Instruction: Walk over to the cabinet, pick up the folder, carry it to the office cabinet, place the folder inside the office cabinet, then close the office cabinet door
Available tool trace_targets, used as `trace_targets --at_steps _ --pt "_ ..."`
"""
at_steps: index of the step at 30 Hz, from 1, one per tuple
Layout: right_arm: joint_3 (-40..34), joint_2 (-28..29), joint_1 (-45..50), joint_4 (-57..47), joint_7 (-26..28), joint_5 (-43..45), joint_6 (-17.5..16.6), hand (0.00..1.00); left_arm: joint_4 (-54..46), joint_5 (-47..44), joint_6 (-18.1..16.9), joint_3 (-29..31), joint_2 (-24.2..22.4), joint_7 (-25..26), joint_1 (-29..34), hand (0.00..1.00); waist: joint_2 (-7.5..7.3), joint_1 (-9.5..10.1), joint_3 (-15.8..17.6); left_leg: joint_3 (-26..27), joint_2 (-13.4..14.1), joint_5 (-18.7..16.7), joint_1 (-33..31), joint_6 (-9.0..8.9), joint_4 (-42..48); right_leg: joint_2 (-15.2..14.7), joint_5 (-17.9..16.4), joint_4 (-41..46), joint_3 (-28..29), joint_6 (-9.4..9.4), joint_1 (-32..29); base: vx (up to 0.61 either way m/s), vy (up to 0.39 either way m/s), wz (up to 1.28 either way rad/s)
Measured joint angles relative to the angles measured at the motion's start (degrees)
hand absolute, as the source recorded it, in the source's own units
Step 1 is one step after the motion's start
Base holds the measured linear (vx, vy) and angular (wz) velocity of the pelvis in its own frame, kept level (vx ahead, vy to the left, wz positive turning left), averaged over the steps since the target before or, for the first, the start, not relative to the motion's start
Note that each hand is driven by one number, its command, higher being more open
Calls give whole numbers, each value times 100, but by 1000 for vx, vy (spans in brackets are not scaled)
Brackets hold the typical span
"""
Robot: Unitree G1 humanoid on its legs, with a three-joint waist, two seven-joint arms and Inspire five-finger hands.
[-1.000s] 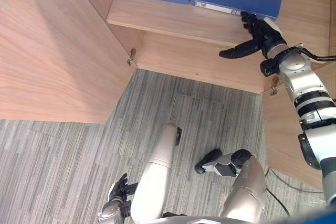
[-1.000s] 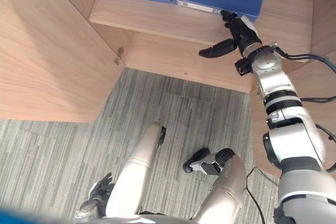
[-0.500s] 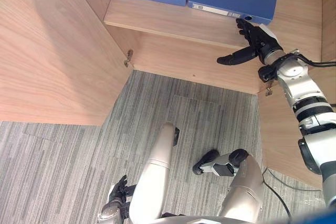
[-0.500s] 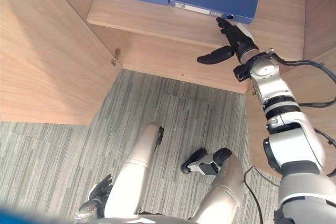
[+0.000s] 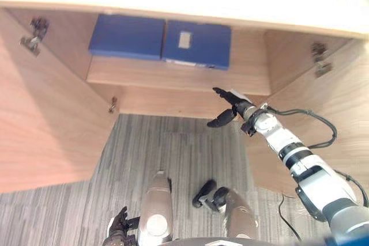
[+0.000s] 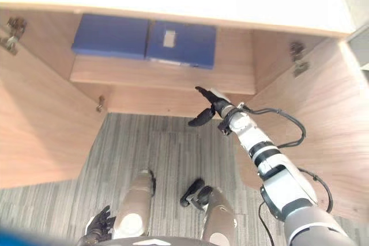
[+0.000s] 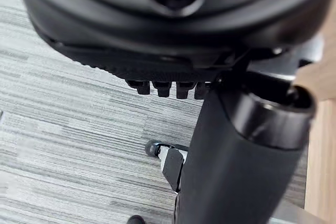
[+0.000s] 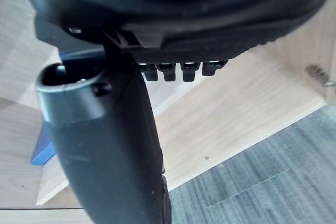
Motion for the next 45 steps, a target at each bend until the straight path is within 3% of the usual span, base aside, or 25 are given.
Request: trace_targets --at_steps 2,4,7,8,13,17,20,23,25,28,29,30,32,33,34,35,36,37,38,39,42,45 --pt "85 37 317 0 -1 -47 -54 100 24 48 2 8 26 23 396 100 -71 -153 -327 332 26 365 694 -48 -1028 396 502 -1115 150 28 503 226 -28 -58" --pt "138 77 539 5 -3 -217 -80 100 114 85 9 18 -9 32 578 100 -45 -222 -474 542 8 523 1122 -63 -1499 590 780 -1703 321 62 847 176 10 -58" --pt "121 242 1035 127 -4 -225 -136 100 314 183 17 251 -100 104 643 100 33 -249 -699 106 -105 571 1473 -76 -1628 782 1101 -2392 586 95 1311 129 44 -52" --pt "-109 473 1366 346 -24 -220 -202 100 366 189 43 342 -184 161 702 100 98 -263 -880 -260 -171 572 1574 -77 -1672 836 1264 -2712 721 123 1464 94 42 -44" --pt "-1475 1467 2194 1399 -521 -199 -202 100 507 188 159 507 -364 309 783 100 351 -388 -1239 -371 -330 693 1798 -86 -2209 864 1694 -3352 979 195 1572 41 63 -27" --pt "-2227 2032 2879 1970 -808 343 -181 100 514 185 190 579 -443 402 864 100 426 -422 -1302 -356 -401 692 2070 -82 -2380 858 1863 -3449 1250 209 1660 -36 74 -37" --pt "-2782 2295 3448 2277 -1025 846 -179 100 550 193 212 549 -458 486 927 100 458 -571 -1348 -349 -481 662 2213 -37 -2448 825 2017 -3451 1506 251 1640 -146 92 -41" --pt "-3473 2341 3772 2446 -1231 1533 -105 100 573 256 263 104 -369 545 931 100 490 -660 -1388 -46 -600 480 2250 104 -2375 781 2237 -3462 1993 350 1502 -226 90 -71" --pt "-3719 2290 3900 2387 -1372 1842 -126 100 571 447 262 -554 -229 620 925 100 527 -814 -1418 88 -743 423 2299 158 -2285 685 2296 -3476 2259 445 1490 -263 96 -50" --pt "-3826 2265 4143 2079 -1462 1894 -112 100 571 500 262 -841 -179 609 900 100 532 -891 -1403 379 -864 419 2309 235 -2205 680 2241 -3329 2633 524 1283 -231 91 -81" --pt "-3908 2273 4234 1918 -1484 1963 -107 100 569 499 266 -836 -192 611 862 100 566 -889 -1346 740 -800 417 2312 375 -2151 707 2020 -3098 2651 697 1087 -195 19 -107" --pt "-3943 2253 4237 1905 -1503 2016 -100 100 568 499 266 -853 -219 620 860 100 675 -894 -1334 882 -728 447 2337 432 -2158 685 1902 -2973 2423 702 1034 -211 11 -134" --pt "-4224 2191 4245 1840 -1589 2076 -84 100 568 485 267 -876 -244 637 882 100 767 -908 -1213 1382 -533 512 2550 432 -2159 58 1280 -1209 617 -60 828 -121 24 -102" --pt "-4284 2205 4264 1840 -1616 2063 -84 100 568 485 267 -875 -239 641 899 100 793 -925 -1221 1475 -498 525 2589 396 -2168 -151 1075 -715 242 -129 863 -55 3 -78" --pt "-4336 2248 4286 1840 -1651 2051 -85 100 567 483 268 -879 -197 642 935 100 763 -928 -1254 1615 -448 512 2653 364 -2171 -501 717 -170 -210 -59 1072 -12 -35 -62" --pt "-4352 2253 4287 1845 -1663 2044 -84 100 563 476 268 -888 -174 641 959 100 743 -927 -1263 1692 -426 511 2682 325 -2183 -626 554 -100 -384 36 1204 8 -93 -72" --pt "-4359 2245 4299 1890 -1695 2004 -81 100 561 464 267 -905 -142 642 982 100 671 -921 -1300 1822 -425 538 2697 244 -2257 -796 275 -218 -572 315 1413 49 -226 -71" --pt "-4395 2238 4258 1973 -1692 1996 -68 100 560 460 272 -1009 -127 636 972 100 637 -915 -1294 1881 -402 572 2732 163 -2364 -687 228 -472 -639 549 1482 46 -205 -57" --pt "-4402 2259 4272 2001 -1693 1993 -60 100 564 463 273 -1132 -124 612 982 100 675 -940 -1317 1840 -404 576 2720 131 -2447 -526 290 -700 -616 559 1520 51 -233 -66" --pt "-4462 2182 4236 2095 -1690 1987 -35 100 561 449 277 -1333 -163 548 1005 100 826 -865 -1391 1725 -283 625 2706 71 -2649 -44 530 -1297 -499 441 1569 18 -106 -57" --pt "-4520 2237 4148 2128 -1690 1992 -22 100 559 312 277 -1356 -85 532 1012 100 810 -861 -1384 1689 -14 738 2709 -93 -2617 463 659 -1754 -346 279 1647 34 -138 -56" --pt "-4559 2254 4145 2143 -1700 1997 -22 100 543 106 279 -1358 -12 531 1014 100 795 -885 -1366 1678 254 580 2630 -225 -2200 735 701 -2011 -313 202 1806 101 -128 -16"
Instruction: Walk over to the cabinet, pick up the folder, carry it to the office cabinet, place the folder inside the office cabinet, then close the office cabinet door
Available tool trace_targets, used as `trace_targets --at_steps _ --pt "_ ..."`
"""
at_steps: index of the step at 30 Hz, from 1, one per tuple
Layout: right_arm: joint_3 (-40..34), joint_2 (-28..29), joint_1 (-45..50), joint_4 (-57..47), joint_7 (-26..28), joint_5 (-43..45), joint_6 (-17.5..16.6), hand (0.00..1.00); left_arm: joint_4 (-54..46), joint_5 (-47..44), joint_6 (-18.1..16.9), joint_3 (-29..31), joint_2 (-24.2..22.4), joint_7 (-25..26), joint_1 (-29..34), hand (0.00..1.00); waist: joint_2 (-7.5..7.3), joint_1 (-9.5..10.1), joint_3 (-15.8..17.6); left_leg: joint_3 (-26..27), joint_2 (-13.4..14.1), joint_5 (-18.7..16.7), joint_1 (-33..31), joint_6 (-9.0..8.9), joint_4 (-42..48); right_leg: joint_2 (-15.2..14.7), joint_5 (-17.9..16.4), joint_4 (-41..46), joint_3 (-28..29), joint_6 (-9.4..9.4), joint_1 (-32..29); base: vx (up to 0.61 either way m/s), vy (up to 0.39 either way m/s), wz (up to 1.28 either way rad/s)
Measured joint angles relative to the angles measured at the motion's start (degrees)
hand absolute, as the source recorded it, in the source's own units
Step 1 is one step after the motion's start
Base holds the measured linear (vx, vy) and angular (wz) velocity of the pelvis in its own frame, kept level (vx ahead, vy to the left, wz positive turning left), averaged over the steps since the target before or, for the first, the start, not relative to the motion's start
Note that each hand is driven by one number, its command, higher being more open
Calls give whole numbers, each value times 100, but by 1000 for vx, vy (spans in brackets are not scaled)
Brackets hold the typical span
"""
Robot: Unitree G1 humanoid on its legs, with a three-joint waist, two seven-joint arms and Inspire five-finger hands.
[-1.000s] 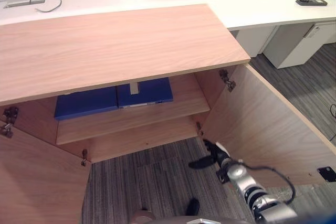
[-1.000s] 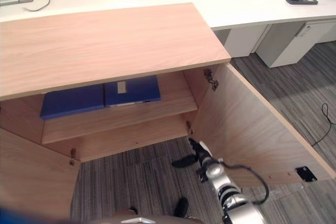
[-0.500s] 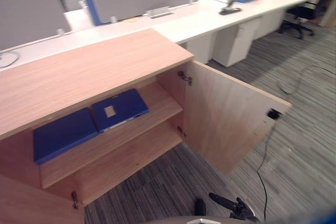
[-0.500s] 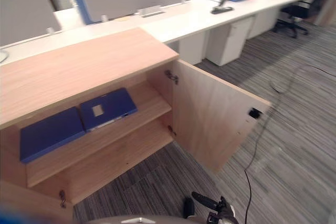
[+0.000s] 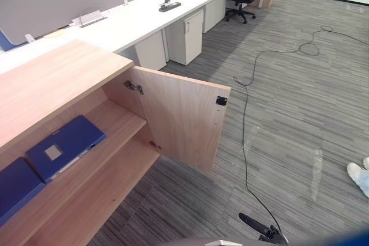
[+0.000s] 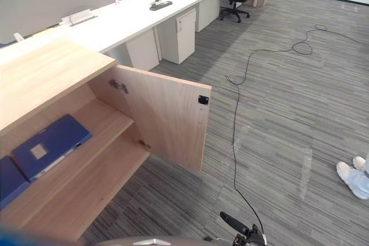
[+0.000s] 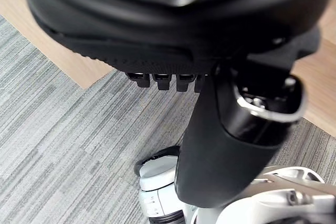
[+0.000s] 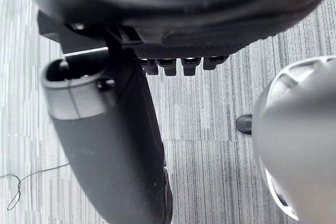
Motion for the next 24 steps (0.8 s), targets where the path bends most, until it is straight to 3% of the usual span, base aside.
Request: trace_targets --at_steps 1,3,4,5,7,8,12,16,24 --pt "15 -17 -12 -3 2 -1 0 100 -65 -78 0 10 14 2 14 100 29 25 -3 6 148 -151 -72 -27 354 114 43 -107 40 -58 64 145 -100 -27" --pt "114 -10 -172 -6 0 -2 1 100 -223 -157 -1 83 14 0 18 100 5 112 123 -65 347 -425 -343 104 1202 221 70 -179 248 -105 158 79 -33 -54" --pt "335 -59 -312 -13 1 -6 0 100 -392 -209 -6 146 -64 4 13 100 16 240 184 -563 315 -631 -577 216 1737 256 88 -179 468 -132 144 6 54 -92" --pt "576 -109 -450 -40 -9 -9 -2 100 -488 -257 -17 145 -185 7 13 100 26 306 220 -1302 46 -794 -737 82 1806 262 108 -193 665 -114 125 -3 83 -93" --pt "910 -143 -616 -205 -14 -87 -12 100 -509 -330 -43 162 -264 -36 20 100 70 310 241 -2144 -384 -845 -885 37 1358 267 192 -210 920 -47 101 -33 128 -82" --pt "1102 -135 -660 -430 -7 -186 -17 100 -543 -367 -67 177 -293 -41 16 100 106 350 209 -2314 -506 -573 -935 206 1090 294 240 -210 1098 -1 32 -35 137 -77" --pt "1544 -96 -720 -1416 111 -243 -88 100 -541 -342 -71 167 -210 -35 53 100 -6 311 92 -2017 -717 -262 -850 356 446 177 640 -670 1373 85 -106 62 121 -36" --pt "1929 -338 -1272 -1739 264 -152 -264 100 -718 -312 -155 182 -239 -83 119 100 63 371 20 -2017 -1027 63 -773 507 -116 94 1092 -1394 1416 174 21 61 106 -1" --pt "2537 -306 -2417 -1696 586 754 -461 100 -872 -321 -483 251 -262 -187 7 100 114 627 -25 -2067 -1074 140 -527 557 -291 78 1205 -1452 1459 128 203 -33 30 -1"
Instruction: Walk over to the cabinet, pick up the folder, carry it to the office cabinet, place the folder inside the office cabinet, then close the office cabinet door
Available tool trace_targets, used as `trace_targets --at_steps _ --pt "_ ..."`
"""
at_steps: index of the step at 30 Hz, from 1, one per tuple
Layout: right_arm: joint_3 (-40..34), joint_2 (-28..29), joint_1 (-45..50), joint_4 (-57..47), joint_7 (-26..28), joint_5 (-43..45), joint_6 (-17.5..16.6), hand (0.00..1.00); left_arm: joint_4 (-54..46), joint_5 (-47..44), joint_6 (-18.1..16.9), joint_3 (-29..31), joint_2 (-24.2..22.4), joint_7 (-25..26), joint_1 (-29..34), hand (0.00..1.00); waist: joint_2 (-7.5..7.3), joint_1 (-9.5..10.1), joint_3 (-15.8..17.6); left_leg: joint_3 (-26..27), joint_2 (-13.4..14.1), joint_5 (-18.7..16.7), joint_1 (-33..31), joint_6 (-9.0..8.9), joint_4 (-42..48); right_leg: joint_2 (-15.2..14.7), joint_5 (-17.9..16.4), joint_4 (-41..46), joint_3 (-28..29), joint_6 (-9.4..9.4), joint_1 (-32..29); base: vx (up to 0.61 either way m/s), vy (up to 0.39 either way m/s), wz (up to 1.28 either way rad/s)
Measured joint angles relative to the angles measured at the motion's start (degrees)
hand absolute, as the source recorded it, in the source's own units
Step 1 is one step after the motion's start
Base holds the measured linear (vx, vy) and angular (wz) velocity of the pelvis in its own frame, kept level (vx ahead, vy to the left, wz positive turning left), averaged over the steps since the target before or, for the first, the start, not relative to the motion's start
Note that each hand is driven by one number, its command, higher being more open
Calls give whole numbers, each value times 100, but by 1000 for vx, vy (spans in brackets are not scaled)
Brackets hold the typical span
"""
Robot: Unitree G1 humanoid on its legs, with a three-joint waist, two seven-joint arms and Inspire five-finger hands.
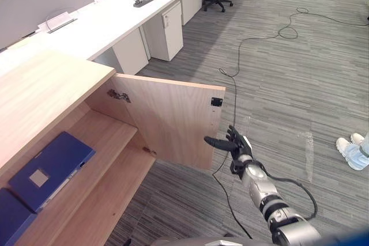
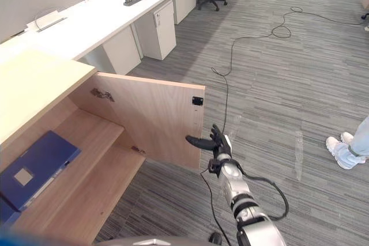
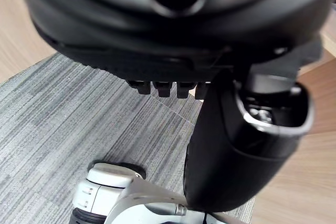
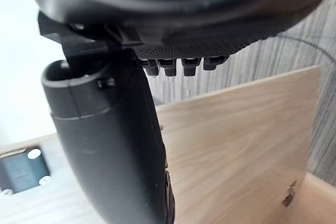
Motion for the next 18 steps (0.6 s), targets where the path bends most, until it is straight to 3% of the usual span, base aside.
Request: trace_targets --at_steps 5,12,18 --pt "179 -62 -1059 436 -83 -13 2 100 60 -25 -3 374 -30 -5 -8 100 -90 51 61 -57 -21 254 9 -42 -273 -19 67 -20 -26 -36 -107 -138 -37 4" --pt "418 -301 -2017 566 -224 -31 7 100 124 -38 2 757 -134 -1 -39 100 -93 182 75 -184 37 315 -111 -116 -283 39 69 -20 -95 -61 -204 -22 -26 4" --pt "589 -521 -2291 711 -345 -143 8 100 126 -38 2 909 -181 3 -43 100 -92 269 81 -311 52 330 -153 -131 -296 59 50 -4 -205 -88 -202 14 -14 9"
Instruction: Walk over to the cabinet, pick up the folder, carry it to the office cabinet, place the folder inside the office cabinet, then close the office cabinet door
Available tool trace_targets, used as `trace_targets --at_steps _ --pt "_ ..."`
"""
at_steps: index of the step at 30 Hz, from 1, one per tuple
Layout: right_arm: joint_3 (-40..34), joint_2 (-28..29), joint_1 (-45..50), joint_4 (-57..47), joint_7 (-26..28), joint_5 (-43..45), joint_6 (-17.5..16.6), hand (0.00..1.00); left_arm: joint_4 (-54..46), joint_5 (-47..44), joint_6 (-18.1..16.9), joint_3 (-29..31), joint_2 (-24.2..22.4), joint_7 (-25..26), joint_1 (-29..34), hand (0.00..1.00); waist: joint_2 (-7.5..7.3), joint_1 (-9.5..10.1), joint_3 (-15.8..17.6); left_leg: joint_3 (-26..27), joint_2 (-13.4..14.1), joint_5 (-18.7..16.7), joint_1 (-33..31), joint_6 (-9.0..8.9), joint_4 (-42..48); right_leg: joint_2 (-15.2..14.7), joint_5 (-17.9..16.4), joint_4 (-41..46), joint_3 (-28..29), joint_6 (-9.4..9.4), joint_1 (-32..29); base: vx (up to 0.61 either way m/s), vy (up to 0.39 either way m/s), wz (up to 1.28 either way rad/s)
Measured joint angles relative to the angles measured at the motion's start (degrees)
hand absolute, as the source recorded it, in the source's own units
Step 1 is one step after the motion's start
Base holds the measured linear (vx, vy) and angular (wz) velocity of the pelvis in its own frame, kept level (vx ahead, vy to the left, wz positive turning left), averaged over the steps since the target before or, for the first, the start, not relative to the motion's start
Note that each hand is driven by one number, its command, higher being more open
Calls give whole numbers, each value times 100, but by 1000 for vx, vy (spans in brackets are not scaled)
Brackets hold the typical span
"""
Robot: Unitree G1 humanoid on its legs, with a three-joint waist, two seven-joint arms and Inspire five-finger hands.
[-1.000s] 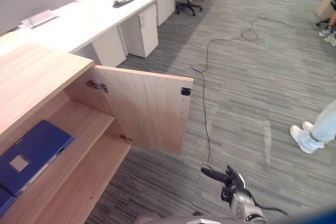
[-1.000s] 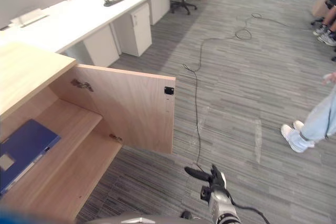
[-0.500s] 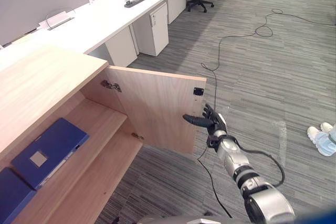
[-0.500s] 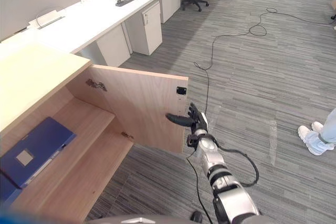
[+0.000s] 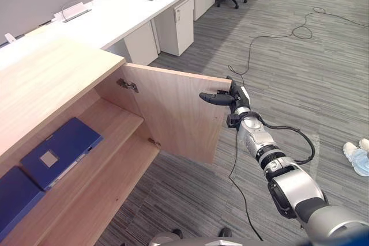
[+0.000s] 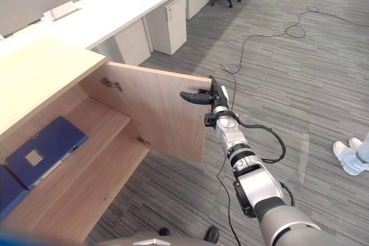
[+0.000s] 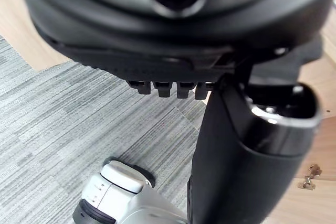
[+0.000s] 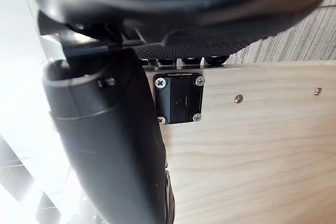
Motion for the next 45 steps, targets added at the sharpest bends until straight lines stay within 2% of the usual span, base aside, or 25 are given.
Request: trace_targets --at_steps 4,8,11,13,15,17,18,21,25,28,31,36,40,41,43,44,45 --pt "490 -152 -74 85 25 -354 9 100 1 49 -4 127 -12 -6 -3 100 -41 -3 27 -2 -8 0 -2 0 0 -6 0 -1 2 0 0 0 0 0" --pt "1680 -635 -97 71 310 -397 12 100 92 66 -5 204 -2 -37 -20 100 -71 -76 43 0 12 -7 -25 -8 1 10 -18 -14 9 -17 0 0 0 0" --pt "3000 -1019 -68 52 837 -648 214 100 161 187 -5 206 58 -108 -67 100 -77 -112 43 6 83 -19 -19 -46 -7 51 -47 -12 19 -55 -1 -1 -8 -3" --pt "4414 -1266 -48 -234 1548 -1163 521 100 226 305 -2 210 137 -138 -187 100 -107 -110 33 8 187 -37 -34 -106 14 147 -86 4 17 -119 -1 20 -56 -2" --pt "5211 -1329 -44 -809 2236 -1365 633 100 232 412 -3 214 213 -205 -253 100 -157 -109 2 7 285 -61 -35 -161 27 245 -127 5 17 -179 -2 38 -82 -4" --pt "5854 -1290 -51 -1674 2939 -1470 645 100 351 505 2 363 288 -273 -392 100 -230 -84 -53 -1 391 -80 -37 -190 26 360 -183 6 22 -260 -11 43 -76 -5" --pt "6020 -1239 -49 -1878 3112 -1466 655 100 392 504 2 451 288 -302 -438 100 -258 -66 -81 -3 419 -81 -46 -192 24 389 -196 6 27 -278 -23 51 -82 -5" --pt "6652 -891 -65 -2901 4022 -1444 647 100 448 515 8 836 274 -379 -506 100 -429 -45 -219 1 519 -78 -63 -206 24 498 -232 8 74 -360 -89 69 -61 -9" --pt "6848 -870 -278 -3791 4390 -932 610 100 465 672 23 1385 278 -361 -495 100 -663 -12 -384 51 569 -86 -103 -227 19 564 -214 6 187 -411 -189 12 -7 -15" --pt "6813 -955 -642 -3948 4315 -637 616 100 555 741 79 1812 303 -320 -491 100 -792 -8 -482 142 592 -129 -107 -278 31 591 -198 -13 278 -423 -205 -44 21 -19" --pt "6741 -978 -637 -4195 4220 -517 701 100 563 738 118 1898 287 -228 -480 100 -886 -1 -549 138 609 -154 -121 -316 51 604 -195 -15 282 -421 -205 -24 36 -5" --pt "6694 -500 20 -4024 4187 -350 752 100 672 712 117 1951 202 -235 -539 100 -843 49 -571 12 618 -108 -229 -360 48 615 -197 6 180 -447 -267 53 28 11" --pt "6158 148 567 -2665 3927 -732 734 100 676 645 119 1948 74 -223 -666 100 -758 226 -532 -229 618 -26 -286 -420 29 604 -230 11 -54 -494 -222 64 10 37" --pt "5676 449 805 -1885 3615 -1058 724 100 678 599 121 1933 37 -227 -729 100 -699 334 -483 -397 601 -23 -355 -433 131 582 -276 14 -219 -487 -158 20 2 55" --pt "5060 716 951 -1061 3150 -1482 705 100 680 471 128 1833 21 -188 -897 100 -623 365 -346 -652 551 -54 -660 -478 510 517 -376 104 -547 -464 -159 -48 -4 95" --pt "4537 914 968 -425 2781 -1720 699 100 677 355 129 1739 -28 -172 -1052 100 -520 355 -131 -548 533 -73 -856 -429 788 423 -514 274 -848 -482 -151 -104 9 124" --pt "4257 982 989 -52 2496 -1762 692 100 680 254 136 1743 -73 -173 -1122 100 -474 358 -35 -190 602 -146 -929 -89 891 342 -600 370 -1084 -499 -137 -127 15 132"
